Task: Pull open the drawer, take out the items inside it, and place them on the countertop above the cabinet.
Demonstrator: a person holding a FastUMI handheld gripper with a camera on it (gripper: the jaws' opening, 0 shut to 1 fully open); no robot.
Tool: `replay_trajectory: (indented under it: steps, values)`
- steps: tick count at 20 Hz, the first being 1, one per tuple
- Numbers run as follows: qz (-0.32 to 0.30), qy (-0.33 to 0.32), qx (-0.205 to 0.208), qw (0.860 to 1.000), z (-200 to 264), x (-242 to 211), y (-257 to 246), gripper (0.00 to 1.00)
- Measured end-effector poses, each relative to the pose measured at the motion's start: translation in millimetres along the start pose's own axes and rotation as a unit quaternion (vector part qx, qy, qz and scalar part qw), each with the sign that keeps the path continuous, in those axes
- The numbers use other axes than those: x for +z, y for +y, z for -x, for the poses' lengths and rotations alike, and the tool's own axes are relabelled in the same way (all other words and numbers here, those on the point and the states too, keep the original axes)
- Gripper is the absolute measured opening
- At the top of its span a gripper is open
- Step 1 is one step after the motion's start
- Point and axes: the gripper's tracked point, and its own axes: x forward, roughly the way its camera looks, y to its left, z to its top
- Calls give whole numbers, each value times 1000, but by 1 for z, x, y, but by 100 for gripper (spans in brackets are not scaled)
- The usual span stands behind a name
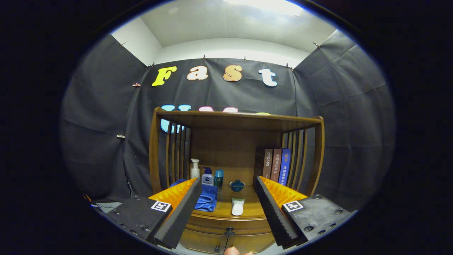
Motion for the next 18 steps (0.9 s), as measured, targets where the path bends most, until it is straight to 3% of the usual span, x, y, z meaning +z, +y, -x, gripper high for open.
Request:
replay_trajectory:
  steps: [6, 18]
  values:
    - [-19, -31, 0, 999, 13, 40, 1, 99]
    - [-8, -7, 5, 1000, 8, 26, 8, 99]
